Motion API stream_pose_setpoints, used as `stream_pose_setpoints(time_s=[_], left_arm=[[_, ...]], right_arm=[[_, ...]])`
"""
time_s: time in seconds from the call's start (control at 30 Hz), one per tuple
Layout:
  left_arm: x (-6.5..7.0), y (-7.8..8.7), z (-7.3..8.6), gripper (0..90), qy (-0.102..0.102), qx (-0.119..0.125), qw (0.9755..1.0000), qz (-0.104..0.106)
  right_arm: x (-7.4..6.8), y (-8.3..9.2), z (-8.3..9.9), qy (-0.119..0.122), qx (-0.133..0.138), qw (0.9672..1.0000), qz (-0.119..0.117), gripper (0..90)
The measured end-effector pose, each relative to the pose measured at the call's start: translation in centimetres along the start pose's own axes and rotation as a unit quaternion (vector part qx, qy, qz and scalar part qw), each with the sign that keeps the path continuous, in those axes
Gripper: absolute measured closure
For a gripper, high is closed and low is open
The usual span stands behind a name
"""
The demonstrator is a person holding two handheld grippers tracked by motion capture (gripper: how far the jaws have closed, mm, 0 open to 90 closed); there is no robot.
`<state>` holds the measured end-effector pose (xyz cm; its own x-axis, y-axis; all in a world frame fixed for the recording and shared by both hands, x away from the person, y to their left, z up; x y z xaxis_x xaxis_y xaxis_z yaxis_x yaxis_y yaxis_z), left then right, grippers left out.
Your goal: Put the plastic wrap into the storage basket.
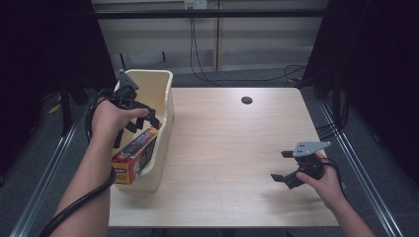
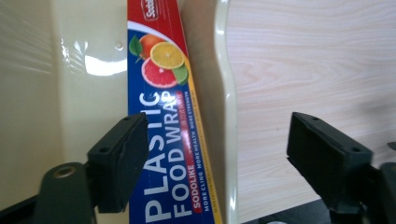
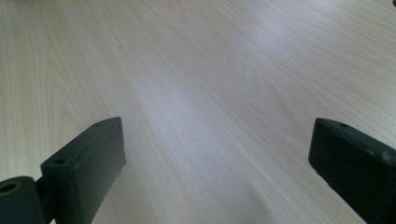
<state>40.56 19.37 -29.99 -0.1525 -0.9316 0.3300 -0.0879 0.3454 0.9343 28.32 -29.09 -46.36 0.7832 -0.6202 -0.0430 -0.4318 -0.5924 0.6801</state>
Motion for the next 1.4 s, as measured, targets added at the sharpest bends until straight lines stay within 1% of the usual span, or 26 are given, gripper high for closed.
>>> stream_pose_setpoints(time_s=[0.03, 0.1, 0.23, 0.27, 0.3, 0.4, 0.43, 0.47, 0.5, 0.53, 0.57, 0.63, 0.67, 0.73, 0.8, 0.87, 0.9, 0.93, 1.07, 1.13, 1.2, 1.27, 1.3, 1.33, 1.37, 1.4], left_arm=[[0.0, 0.1, 0.0, 20.1, -0.008, 0.004, 1.0, -0.001], [0.3, 0.4, -0.1, 18.8, -0.014, 0.011, 0.9998, -0.001], [0.7, 0.8, 0.0, 17.7, -0.021, 0.015, 0.9996, 0.008], [1.1, 1.0, -0.1, 17.6, -0.029, 0.016, 0.9994, 0.009], [1.4, 1.1, -0.2, 17.5, -0.025, 0.021, 0.9994, 0.012], [2.0, 1.4, -0.2, 16.7, -0.039, 0.031, 0.9986, 0.02], [2.0, 1.4, -0.2, 16.3, -0.039, 0.031, 0.9986, 0.02], [2.2, 1.4, -0.2, 16.0, -0.043, 0.029, 0.9984, 0.025], [2.6, 1.3, -0.2, 15.8, -0.052, 0.029, 0.9979, 0.027], [2.9, 1.4, -0.2, 15.7, -0.049, 0.029, 0.998, 0.029], [3.1, 1.4, -0.2, 15.7, -0.056, 0.031, 0.9975, 0.027], [3.6, 1.4, -0.2, 15.8, -0.064, 0.034, 0.997, 0.029], [3.7, 1.4, -0.3, 15.8, -0.068, 0.035, 0.9966, 0.031], [4.1, 1.4, -0.3, 15.7, -0.072, 0.033, 0.9962, 0.037], [4.5, 1.5, -0.4, 15.5, -0.078, 0.037, 0.9955, 0.038], [5.1, 1.5, -0.4, 15.3, -0.088, 0.043, 0.9942, 0.045], [5.3, 1.4, -0.4, 15.1, -0.091, 0.043, 0.9937, 0.048], [5.5, 1.4, -0.3, 15.1, -0.094, 0.042, 0.9934, 0.05], [6.7, 0.9, 0.0, 15.0, -0.109, 0.042, 0.991, 0.065], [7.1, 0.7, 0.1, 15.0, -0.117, 0.045, 0.99, 0.065], [7.6, 0.5, 0.2, 15.0, -0.124, 0.046, 0.9887, 0.07], [8.0, 0.4, 0.3, 14.9, -0.13, 0.044, 0.9879, 0.072], [8.2, 0.2, 0.3, 14.9, -0.137, 0.045, 0.9869, 0.072], [8.4, 0.1, 0.4, 14.9, -0.137, 0.044, 0.9868, 0.074], [8.6, -0.1, 0.4, 14.9, -0.143, 0.042, 0.9862, 0.072], [8.8, -0.3, 0.4, 14.9, -0.142, 0.044, 0.9861, 0.074]], right_arm=[[0.0, 0.0, 0.0, -0.001, 0.0, 1.0, 0.001, 3.6], [0.1, 0.0, -0.1, -0.003, 0.001, 1.0, -0.003, 3.6], [0.0, -0.1, -0.1, -0.003, 0.0, 1.0, 0.0, 3.6], [0.0, -0.2, -0.1, -0.003, -0.002, 1.0, 0.0, 3.6], [0.0, -0.2, -0.1, -0.003, -0.001, 1.0, -0.002, 3.7], [0.0, -0.1, -0.3, -0.002, 0.001, 1.0, 0.003, 3.8], [-0.1, -0.2, -0.4, -0.001, 0.005, 1.0, 0.0, 3.8], [-0.1, -0.2, -0.5, -0.002, 0.005, 1.0, -0.003, 3.8], [-0.2, -0.2, -0.5, -0.002, 0.005, 1.0, -0.002, 3.8], [-0.1, -0.3, -0.5, -0.001, 0.006, 1.0, -0.004, 3.8], [-0.1, -0.4, -0.5, -0.001, 0.005, 1.0, -0.006, 3.7], [-0.1, -0.5, -0.5, 0.001, 0.002, 1.0, -0.002, 3.8], [-0.1, -0.5, -0.4, 0.001, 0.0, 1.0, -0.007, 3.7], [-0.1, -0.5, -0.2, 0.0, -0.001, 1.0, -0.006, 3.8], [-0.2, -0.4, -0.1, -0.001, 0.0, 1.0, -0.006, 3.8], [-0.2, -0.4, -0.2, -0.001, 0.0, 1.0, -0.007, 3.8], [-0.1, -0.4, -0.2, -0.002, 0.0, 1.0, -0.008, 3.8], [-0.1, -0.4, -0.3, -0.001, 0.0, 1.0, -0.002, 3.8], [-0.3, -0.4, -0.9, 0.004, 0.006, 1.0, -0.005, 3.8], [-0.5, -0.6, -1.0, 0.003, 0.006, 1.0, -0.005, 3.8], [-0.5, -0.7, -1.0, 0.005, 0.002, 0.9999, -0.01, 3.8], [-0.5, -0.8, -0.9, 0.009, 0.002, 0.9999, -0.008, 3.8], [-0.5, -0.8, -0.9, 0.009, 0.0, 0.9999, -0.009, 3.8], [-0.5, -0.9, -0.9, 0.009, 0.0, 0.9999, -0.011, 3.8], [-0.5, -0.9, -0.9, 0.009, 0.0, 0.9999, -0.011, 3.8], [-0.5, -0.9, -0.9, 0.009, 0.0, 0.9999, -0.011, 3.8]])
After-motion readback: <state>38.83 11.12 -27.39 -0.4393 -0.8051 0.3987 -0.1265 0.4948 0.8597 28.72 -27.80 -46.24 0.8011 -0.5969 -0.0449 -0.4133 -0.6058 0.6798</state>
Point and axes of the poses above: each handheld gripper's, and its own axes: y roughly backward along the jaws, z roughly out of its underside, x roughly to its right, the point moved 1 cm from there along -y, roughly forward along the jaws, and after that the axes turned 4 degrees about -x, right-handed, at the moved point
